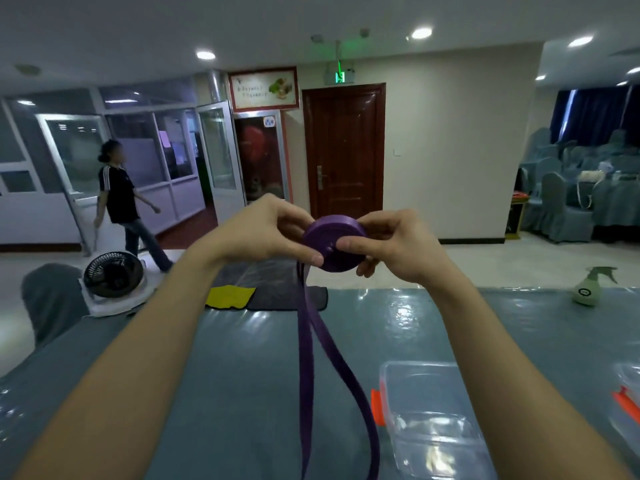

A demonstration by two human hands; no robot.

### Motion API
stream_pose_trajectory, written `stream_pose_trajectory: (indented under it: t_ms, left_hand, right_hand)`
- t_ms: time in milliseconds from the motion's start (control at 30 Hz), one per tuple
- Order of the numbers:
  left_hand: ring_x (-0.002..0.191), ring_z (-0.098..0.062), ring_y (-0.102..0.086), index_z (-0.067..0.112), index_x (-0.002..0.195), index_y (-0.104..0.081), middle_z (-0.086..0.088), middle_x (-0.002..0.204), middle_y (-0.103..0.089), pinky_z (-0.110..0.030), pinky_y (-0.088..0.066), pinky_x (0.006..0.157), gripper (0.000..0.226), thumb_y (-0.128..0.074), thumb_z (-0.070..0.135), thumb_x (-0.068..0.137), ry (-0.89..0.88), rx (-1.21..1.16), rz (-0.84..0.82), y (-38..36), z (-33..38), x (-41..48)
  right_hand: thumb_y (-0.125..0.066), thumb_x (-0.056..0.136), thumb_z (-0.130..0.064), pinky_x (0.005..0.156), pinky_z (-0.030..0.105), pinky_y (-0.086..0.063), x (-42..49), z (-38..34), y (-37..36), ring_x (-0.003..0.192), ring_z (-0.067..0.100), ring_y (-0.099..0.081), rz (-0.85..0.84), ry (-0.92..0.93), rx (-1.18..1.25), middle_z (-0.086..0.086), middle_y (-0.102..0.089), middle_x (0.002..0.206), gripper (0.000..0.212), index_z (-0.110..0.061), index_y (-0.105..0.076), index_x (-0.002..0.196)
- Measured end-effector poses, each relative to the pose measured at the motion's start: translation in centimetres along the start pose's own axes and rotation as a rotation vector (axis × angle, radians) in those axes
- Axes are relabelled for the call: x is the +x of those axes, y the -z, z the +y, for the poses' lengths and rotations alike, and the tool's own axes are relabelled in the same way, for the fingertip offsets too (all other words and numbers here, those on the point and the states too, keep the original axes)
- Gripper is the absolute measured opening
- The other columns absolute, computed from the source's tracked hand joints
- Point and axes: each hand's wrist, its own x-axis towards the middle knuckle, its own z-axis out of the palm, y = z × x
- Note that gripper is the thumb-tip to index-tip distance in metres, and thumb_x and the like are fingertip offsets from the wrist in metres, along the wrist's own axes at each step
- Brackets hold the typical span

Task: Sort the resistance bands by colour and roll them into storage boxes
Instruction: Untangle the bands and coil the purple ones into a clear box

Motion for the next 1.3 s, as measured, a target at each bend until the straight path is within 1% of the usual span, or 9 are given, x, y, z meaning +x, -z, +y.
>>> stream_pose_trajectory:
  t_ms: [133, 333, 533, 667, 733, 833, 1000, 1167, 1300]
  left_hand:
    - [0.095, -0.020, -0.084, 0.017, 0.108, -0.085, -0.001, 0.098, -0.086, -0.041, -0.066, 0.096, 0.037, -0.101, 0.016, 0.074, 0.038, -0.038, -0.053, -3.5, -2.2, -0.9]
    - [0.080, 0.001, -0.078, 0.029, 0.100, -0.082, 0.014, 0.087, -0.083, -0.036, -0.068, 0.083, 0.038, -0.103, 0.037, 0.070, 0.035, 0.392, -0.289, -8.1, -1.9, -1.5]
    - [0.098, -0.014, -0.083, 0.024, 0.110, -0.084, 0.005, 0.102, -0.086, -0.036, -0.066, 0.094, 0.045, -0.101, 0.035, 0.069, 0.141, -0.117, -0.140, -12.0, -6.1, -5.4]
    - [0.094, -0.019, -0.084, 0.019, 0.104, -0.087, 0.000, 0.097, -0.086, -0.044, -0.067, 0.093, 0.038, -0.103, 0.025, 0.070, 0.182, -0.172, -0.081, -15.1, -8.1, -6.5]
    - [0.089, -0.017, -0.084, 0.018, 0.101, -0.088, 0.002, 0.092, -0.086, -0.044, -0.068, 0.089, 0.035, -0.104, 0.025, 0.071, 0.195, -0.091, -0.130, -15.5, -8.5, -6.7]
    - [0.076, -0.007, -0.078, 0.024, 0.095, -0.088, 0.011, 0.078, -0.081, -0.039, -0.066, 0.077, 0.032, -0.102, 0.036, 0.070, 0.125, 0.267, -0.250, -16.1, -7.9, -6.3]
    - [0.071, -0.008, -0.065, 0.033, 0.093, -0.085, 0.010, 0.075, -0.077, -0.034, -0.055, 0.067, 0.032, -0.090, 0.054, 0.069, -0.007, 0.652, -0.280, -17.7, -7.5, -6.0]
    - [0.089, -0.001, -0.079, 0.027, 0.103, -0.086, 0.013, 0.093, -0.084, -0.037, -0.065, 0.091, 0.033, -0.099, 0.029, 0.073, 0.165, 0.205, -0.326, -16.7, -9.9, -6.2]
    - [0.094, -0.017, -0.083, 0.019, 0.105, -0.087, 0.003, 0.097, -0.086, -0.047, -0.065, 0.096, 0.036, -0.102, 0.023, 0.073, 0.234, -0.063, -0.263, -16.3, -11.4, -6.6]
  right_hand:
    - [-0.089, 0.087, -0.035, 0.063, 0.039, -0.066, -3.8, 2.8, -1.3, 0.066, 0.027, -0.079, -0.020, -0.064, 0.010, -0.002, -0.081, 0.099, 0.034, -0.021, -0.078, 0.115]
    - [-0.094, 0.079, -0.040, 0.062, 0.039, -0.067, -8.3, 6.0, -4.1, 0.061, 0.021, -0.078, -0.137, -0.208, -0.121, 0.000, -0.081, 0.082, 0.040, -0.020, -0.081, 0.111]
    - [-0.093, 0.072, -0.039, 0.058, 0.038, -0.065, -13.2, 8.7, -5.8, 0.057, 0.032, -0.076, 0.079, -0.251, 0.220, 0.011, -0.080, 0.075, 0.035, -0.018, -0.085, 0.098]
    - [-0.095, 0.066, -0.035, 0.059, 0.040, -0.066, -15.2, 10.7, -7.9, 0.060, 0.037, -0.076, 0.100, -0.358, 0.343, 0.019, -0.079, 0.077, 0.041, -0.011, -0.085, 0.098]
    - [-0.099, 0.067, -0.038, 0.061, 0.045, -0.066, -15.8, 11.6, -8.3, 0.066, 0.039, -0.078, 0.001, -0.432, 0.303, 0.011, -0.082, 0.089, 0.046, -0.015, -0.083, 0.104]
    - [-0.102, 0.058, -0.055, 0.047, 0.030, -0.055, -15.7, 12.2, -8.6, 0.057, 0.027, -0.077, -0.130, -0.514, 0.043, -0.014, -0.080, 0.105, 0.060, -0.038, -0.079, 0.111]
    - [-0.096, 0.070, -0.052, 0.050, 0.032, -0.059, -15.9, 13.0, -10.4, 0.053, 0.017, -0.076, -0.194, -0.443, -0.100, -0.006, -0.079, 0.075, 0.032, -0.033, -0.082, 0.092]
    - [-0.097, 0.076, -0.041, 0.058, 0.040, -0.063, -16.0, 13.2, -9.9, 0.056, 0.023, -0.077, -0.075, -0.418, 0.011, 0.003, -0.079, 0.073, 0.026, -0.027, -0.085, 0.094]
    - [-0.094, 0.083, -0.018, 0.054, 0.033, -0.061, -15.4, 13.1, -9.6, 0.057, 0.031, -0.075, 0.055, -0.400, 0.246, 0.010, -0.081, 0.082, 0.020, -0.018, -0.086, 0.101]
